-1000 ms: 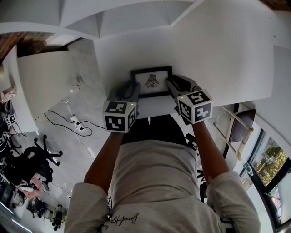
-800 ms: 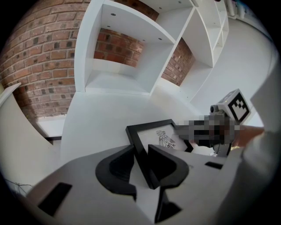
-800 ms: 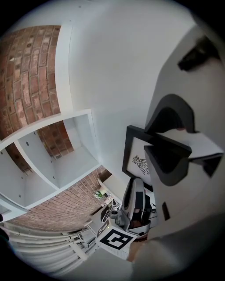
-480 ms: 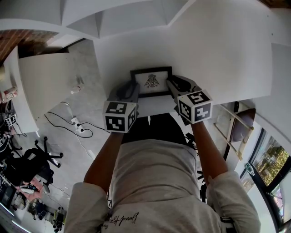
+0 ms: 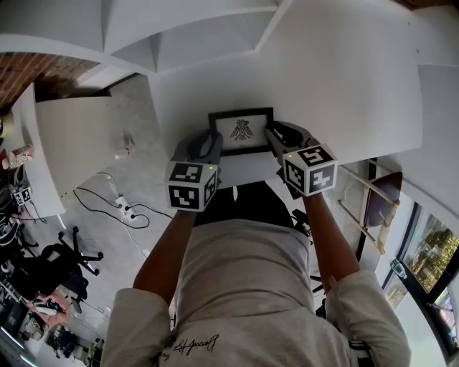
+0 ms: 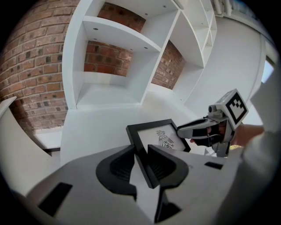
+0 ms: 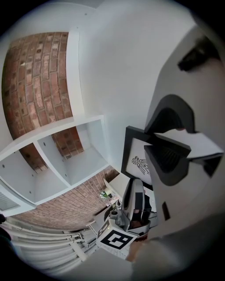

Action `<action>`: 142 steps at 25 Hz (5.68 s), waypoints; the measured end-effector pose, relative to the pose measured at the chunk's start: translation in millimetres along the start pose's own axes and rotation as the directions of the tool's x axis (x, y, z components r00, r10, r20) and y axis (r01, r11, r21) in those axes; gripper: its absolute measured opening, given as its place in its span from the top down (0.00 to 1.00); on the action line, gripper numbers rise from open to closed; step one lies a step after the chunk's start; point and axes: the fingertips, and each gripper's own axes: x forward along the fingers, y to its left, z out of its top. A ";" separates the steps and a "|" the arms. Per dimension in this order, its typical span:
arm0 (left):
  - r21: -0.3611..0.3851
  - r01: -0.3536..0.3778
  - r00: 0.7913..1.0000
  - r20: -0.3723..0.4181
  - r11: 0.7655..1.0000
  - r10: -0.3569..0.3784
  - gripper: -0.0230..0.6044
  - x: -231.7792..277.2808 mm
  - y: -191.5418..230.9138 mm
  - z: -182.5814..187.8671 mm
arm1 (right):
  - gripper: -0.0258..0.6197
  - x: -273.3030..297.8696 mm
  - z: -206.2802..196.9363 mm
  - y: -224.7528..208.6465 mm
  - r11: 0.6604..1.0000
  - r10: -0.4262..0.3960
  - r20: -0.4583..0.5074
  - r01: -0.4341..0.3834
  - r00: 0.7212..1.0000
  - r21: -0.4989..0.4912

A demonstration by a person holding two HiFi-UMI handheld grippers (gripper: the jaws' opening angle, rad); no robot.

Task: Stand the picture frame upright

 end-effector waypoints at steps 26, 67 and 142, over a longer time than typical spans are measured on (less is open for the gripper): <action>0.090 -0.065 0.978 0.201 0.994 0.046 0.80 -12.4 8.2 103.2 | 0.81 -13.2 100.7 -15.2 0.996 -0.017 0.195 0.034 0.981 -0.086; 0.092 -0.125 0.951 0.296 0.988 0.093 0.82 32.5 43.7 157.0 | 0.82 25.9 156.3 -52.9 0.993 -0.057 0.294 0.086 0.954 -0.087; 0.121 -0.199 0.955 0.245 0.972 0.165 0.80 64.7 70.7 158.3 | 0.84 52.9 161.4 -68.6 0.986 -0.133 0.289 0.156 0.948 -0.055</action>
